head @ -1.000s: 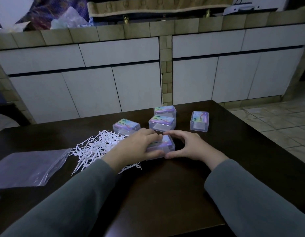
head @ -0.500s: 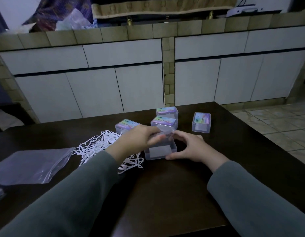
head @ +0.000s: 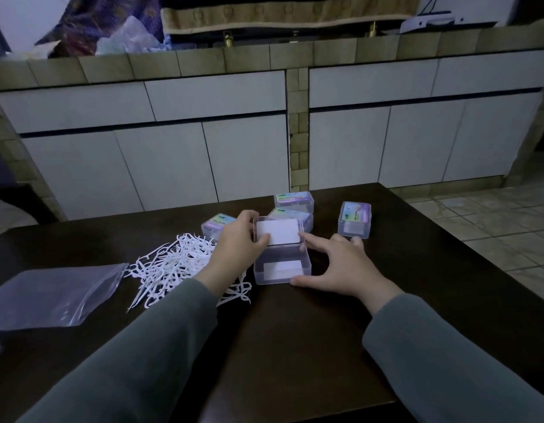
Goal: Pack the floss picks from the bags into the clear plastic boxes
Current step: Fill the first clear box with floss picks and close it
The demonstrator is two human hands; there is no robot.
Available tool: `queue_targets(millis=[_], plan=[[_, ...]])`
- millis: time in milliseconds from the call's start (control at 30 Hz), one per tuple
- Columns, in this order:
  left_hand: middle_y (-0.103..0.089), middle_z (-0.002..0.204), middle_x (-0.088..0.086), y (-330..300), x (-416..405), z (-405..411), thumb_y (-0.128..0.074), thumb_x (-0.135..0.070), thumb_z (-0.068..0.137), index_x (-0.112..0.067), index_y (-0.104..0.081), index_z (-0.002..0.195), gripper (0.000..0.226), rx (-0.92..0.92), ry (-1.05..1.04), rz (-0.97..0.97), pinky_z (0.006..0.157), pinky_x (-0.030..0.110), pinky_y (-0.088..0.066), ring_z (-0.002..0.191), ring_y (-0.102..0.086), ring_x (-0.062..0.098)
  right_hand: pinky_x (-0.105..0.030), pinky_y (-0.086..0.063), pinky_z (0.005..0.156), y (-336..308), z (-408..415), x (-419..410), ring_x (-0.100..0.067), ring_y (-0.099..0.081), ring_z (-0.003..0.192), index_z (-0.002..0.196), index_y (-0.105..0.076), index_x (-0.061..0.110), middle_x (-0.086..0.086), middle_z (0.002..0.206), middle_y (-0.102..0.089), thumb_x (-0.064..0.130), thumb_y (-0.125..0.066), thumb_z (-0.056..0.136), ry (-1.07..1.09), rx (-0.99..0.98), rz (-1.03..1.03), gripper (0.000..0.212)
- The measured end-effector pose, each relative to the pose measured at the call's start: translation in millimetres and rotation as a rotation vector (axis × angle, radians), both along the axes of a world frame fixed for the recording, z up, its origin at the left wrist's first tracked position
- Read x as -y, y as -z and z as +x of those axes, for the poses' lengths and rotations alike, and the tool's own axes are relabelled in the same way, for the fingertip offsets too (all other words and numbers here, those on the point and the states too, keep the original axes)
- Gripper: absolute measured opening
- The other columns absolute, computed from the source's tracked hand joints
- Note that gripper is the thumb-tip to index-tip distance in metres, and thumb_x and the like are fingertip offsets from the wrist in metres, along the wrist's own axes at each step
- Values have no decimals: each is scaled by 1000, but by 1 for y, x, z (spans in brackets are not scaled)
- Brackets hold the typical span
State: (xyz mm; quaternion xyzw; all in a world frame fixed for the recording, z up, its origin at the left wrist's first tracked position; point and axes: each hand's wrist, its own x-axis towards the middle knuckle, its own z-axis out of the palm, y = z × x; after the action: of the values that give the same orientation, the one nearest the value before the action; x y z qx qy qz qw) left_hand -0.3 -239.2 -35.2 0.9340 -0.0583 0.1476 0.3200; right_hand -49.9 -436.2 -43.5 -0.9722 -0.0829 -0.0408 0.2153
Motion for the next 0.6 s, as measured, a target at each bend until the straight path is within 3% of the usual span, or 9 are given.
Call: queue_targets(millis=[133,400,600], plan=[[-62,126,1,-4,-11,2,-61,-38,91,-21,-38,143,59,-37,70,172,84,25,-41,115,-55,17,-38,-30,102,1,2,-3,-21,-34,119,147,-25,48,1,130,-46,76,-61,71,2,2,-59,89],[-60,127,2,-8,-12,7,-58,-40,93,-22,-38,144,57,-144,105,213,77,25,-46,107,-57,17,-42,-22,109,-1,-4,-8,-19,-37,123,147,-29,42,1,132,-49,75,-58,75,-2,30,-86,84],[-59,131,1,-12,-14,-1,-63,-37,90,-23,-37,144,62,-91,125,232,91,35,-49,115,-56,19,-51,-19,108,-3,-21,-19,-18,-41,122,143,-41,32,7,130,-55,86,-42,71,-12,307,-317,89]])
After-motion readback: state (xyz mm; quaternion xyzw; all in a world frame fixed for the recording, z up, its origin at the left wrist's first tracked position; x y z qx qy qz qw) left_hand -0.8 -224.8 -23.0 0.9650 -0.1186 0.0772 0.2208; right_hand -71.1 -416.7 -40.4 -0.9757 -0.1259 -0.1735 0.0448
